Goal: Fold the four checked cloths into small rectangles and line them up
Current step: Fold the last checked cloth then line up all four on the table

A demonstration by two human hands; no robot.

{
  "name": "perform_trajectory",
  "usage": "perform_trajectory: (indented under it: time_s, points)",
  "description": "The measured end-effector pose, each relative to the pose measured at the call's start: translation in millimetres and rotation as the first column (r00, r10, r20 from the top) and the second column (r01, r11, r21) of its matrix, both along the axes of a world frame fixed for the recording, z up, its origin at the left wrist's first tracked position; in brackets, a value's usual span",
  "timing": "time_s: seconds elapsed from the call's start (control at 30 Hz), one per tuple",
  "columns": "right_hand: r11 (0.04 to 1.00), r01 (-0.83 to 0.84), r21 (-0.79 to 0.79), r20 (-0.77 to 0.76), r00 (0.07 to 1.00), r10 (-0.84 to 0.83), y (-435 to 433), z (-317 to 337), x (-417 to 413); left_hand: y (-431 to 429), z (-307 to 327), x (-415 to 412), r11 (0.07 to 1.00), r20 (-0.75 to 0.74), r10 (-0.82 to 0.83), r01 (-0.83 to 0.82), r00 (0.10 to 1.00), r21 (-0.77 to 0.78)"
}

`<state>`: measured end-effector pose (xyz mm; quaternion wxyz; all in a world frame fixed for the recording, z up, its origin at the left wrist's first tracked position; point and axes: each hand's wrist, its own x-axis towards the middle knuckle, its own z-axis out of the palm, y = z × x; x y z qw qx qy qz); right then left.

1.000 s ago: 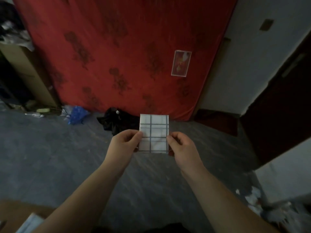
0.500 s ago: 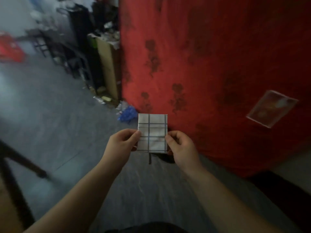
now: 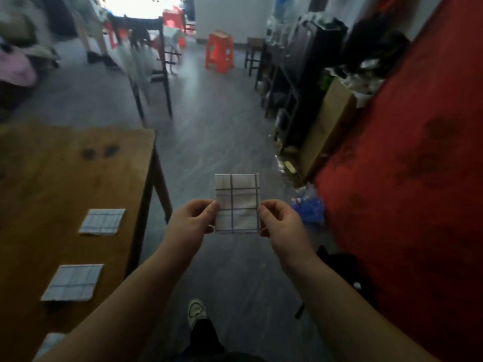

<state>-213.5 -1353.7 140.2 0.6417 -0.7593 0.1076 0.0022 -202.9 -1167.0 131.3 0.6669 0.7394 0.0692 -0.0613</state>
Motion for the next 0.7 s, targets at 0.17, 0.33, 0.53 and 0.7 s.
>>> perform_trajectory:
  time_s: [0.17,0.33,0.53,0.7]
  points:
    - [0.981,-0.187,-0.059,-0.009,0.982,0.186,77,10,127,82,9,99,0.986,0.029,0.168,-0.169,0.985,0.009]
    - [0.949,-0.309,-0.067,-0.008,0.951,0.309,149,7,220,147,9,161,0.954,0.018,0.298,-0.298,0.955,0.031]
    - [0.846,-0.521,-0.114,-0.107,0.853,0.511,227,-16,298,202,-13,191,0.878,-0.060,0.478,-0.477,0.876,0.028]
    - [0.701,-0.700,-0.136,-0.169,0.713,0.680,292,-46,361,239,-45,219,0.778,-0.166,0.626,-0.624,0.762,0.067]
